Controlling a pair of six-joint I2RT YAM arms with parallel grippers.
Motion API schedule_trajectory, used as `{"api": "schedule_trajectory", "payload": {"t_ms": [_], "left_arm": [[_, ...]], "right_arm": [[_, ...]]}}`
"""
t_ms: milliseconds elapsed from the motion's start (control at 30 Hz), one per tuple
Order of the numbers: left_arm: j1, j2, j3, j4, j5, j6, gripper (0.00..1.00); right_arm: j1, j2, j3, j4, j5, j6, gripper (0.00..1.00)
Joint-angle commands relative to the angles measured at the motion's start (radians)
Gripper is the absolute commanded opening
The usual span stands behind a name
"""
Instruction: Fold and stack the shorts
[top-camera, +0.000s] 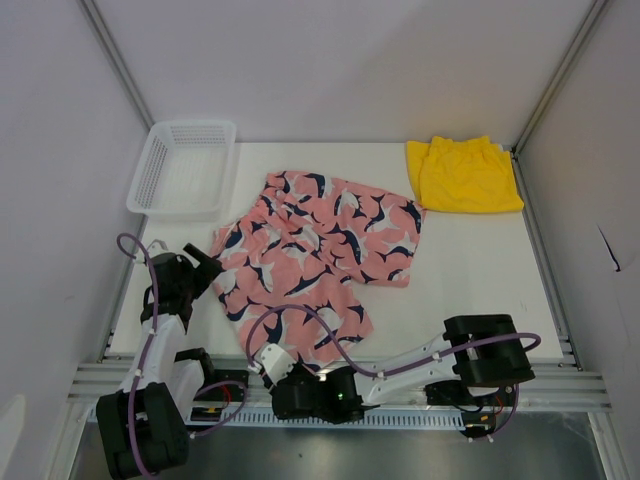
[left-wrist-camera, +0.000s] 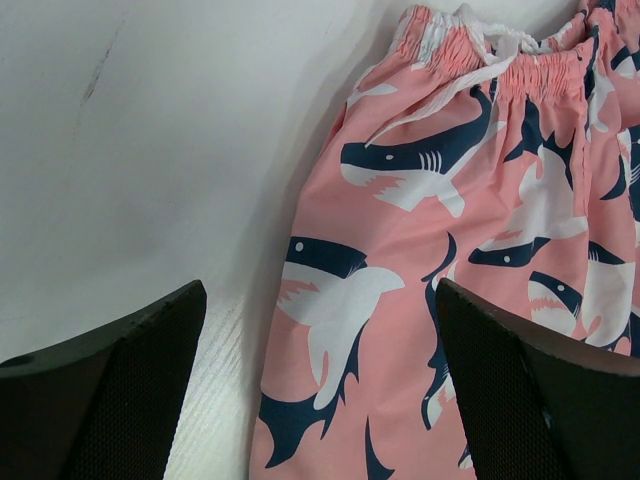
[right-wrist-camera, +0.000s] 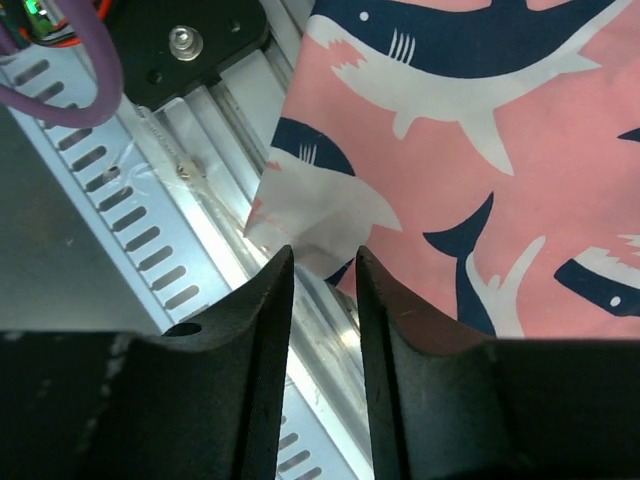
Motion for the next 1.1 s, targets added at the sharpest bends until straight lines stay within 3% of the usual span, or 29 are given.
{"api": "schedule_trajectory", "payload": {"t_ms": [0,400,867,1067], "left_arm": [[0.011,0.001,0.007,0.036,0.001,0.024,0.97],[0.012,0.004,0.007,0.037,0.002,0.025,0.97],[0.012,0.007,0.008,0.037,0.004,0.025,0.97],[0.011,0.010,0.010,0.039,0.004,0.024,0.97]], "right_arm": [[0.014,-0.042,0.045,0.004,-0.013,0.009,0.35],[-0.002,0.077,0.161,-0.004,-0.085,0.007,0.35],[-0.028,0.189,0.204,-0.094,-0.114,0.075,0.42],[-0.051,0.199,0.192,-0.096,-0.103,0.119,0.36]]}}
